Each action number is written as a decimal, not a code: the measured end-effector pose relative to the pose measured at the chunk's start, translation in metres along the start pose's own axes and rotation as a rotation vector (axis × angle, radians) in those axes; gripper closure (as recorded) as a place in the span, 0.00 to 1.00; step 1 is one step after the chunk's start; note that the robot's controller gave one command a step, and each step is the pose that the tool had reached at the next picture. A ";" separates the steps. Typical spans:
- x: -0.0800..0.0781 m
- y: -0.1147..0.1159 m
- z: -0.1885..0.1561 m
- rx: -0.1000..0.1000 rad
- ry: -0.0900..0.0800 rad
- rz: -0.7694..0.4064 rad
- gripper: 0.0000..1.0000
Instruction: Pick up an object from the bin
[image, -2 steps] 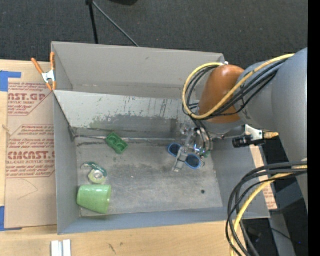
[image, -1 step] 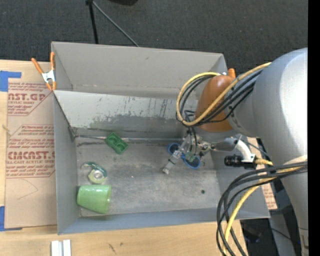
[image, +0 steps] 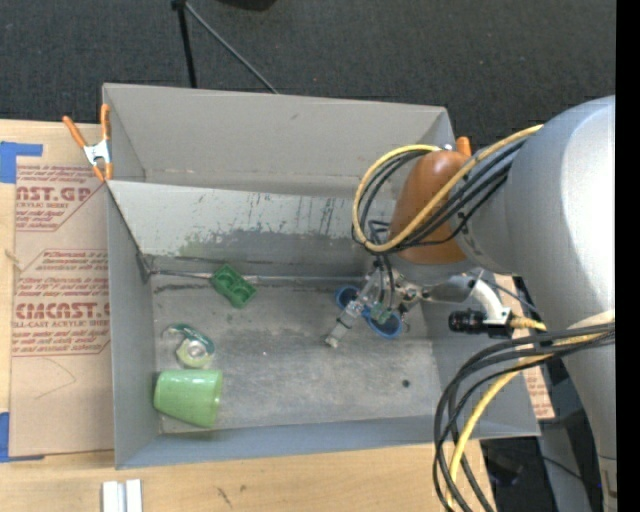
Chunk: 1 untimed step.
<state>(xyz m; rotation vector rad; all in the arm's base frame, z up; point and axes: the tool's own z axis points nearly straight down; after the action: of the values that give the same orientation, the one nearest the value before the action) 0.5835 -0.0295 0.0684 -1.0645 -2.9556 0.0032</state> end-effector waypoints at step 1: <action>0.000 0.000 0.000 -0.001 -0.001 0.000 1.00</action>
Offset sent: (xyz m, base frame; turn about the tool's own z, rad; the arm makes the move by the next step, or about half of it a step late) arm 0.0000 0.0000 0.0000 0.0000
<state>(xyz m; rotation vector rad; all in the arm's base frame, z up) 0.5839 -0.0293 0.0689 -1.0646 -2.9567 0.0029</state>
